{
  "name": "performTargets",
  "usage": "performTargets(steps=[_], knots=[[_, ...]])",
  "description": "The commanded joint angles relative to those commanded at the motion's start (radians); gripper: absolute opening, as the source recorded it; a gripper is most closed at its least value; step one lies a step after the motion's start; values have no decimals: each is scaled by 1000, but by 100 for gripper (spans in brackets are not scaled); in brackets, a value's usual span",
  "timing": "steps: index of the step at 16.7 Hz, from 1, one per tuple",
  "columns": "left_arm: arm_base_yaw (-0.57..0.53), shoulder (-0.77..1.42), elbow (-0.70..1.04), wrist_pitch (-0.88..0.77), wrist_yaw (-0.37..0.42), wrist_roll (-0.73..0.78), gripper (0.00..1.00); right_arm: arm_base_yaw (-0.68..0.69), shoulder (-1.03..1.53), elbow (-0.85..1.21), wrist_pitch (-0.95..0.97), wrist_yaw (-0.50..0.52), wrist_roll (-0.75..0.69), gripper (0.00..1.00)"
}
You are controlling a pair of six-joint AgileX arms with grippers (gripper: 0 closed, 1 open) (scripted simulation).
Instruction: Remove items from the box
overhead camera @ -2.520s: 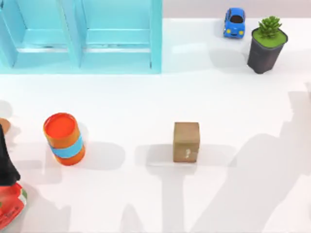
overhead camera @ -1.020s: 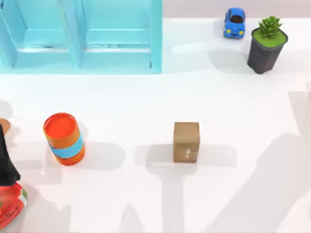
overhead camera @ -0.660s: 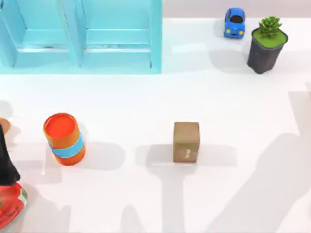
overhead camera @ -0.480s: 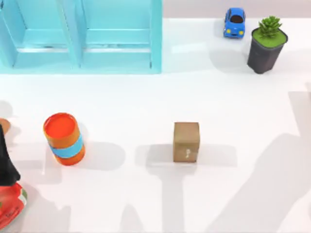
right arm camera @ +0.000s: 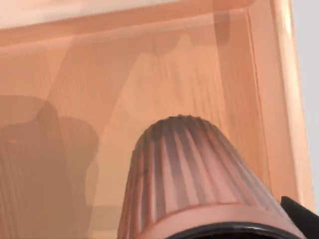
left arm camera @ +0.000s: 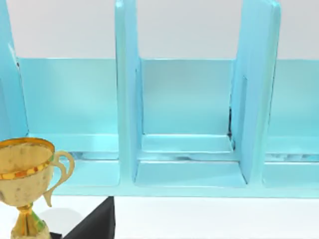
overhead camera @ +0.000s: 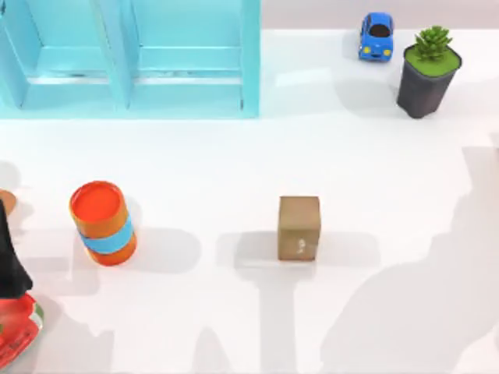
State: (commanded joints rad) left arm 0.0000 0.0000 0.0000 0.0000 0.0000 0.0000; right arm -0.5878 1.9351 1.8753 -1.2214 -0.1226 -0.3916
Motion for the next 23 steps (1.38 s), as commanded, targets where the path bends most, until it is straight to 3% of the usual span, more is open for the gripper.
performTargets(steps=[4, 10, 16, 19, 23], knots=[[0, 0, 0, 0, 0, 0, 100, 14, -1, 124, -121, 16, -9, 0], [0, 0, 0, 0, 0, 0, 100, 120, 96, 152, -305, 106, -12, 0], [0, 0, 0, 0, 0, 0, 100, 127, 111, 146, -320, 115, -9, 0], [0, 0, 0, 0, 0, 0, 100, 182, 112, 113, -310, 126, 54, 0], [0, 0, 0, 0, 0, 0, 100, 384, 96, -3, -260, 146, 247, 0]])
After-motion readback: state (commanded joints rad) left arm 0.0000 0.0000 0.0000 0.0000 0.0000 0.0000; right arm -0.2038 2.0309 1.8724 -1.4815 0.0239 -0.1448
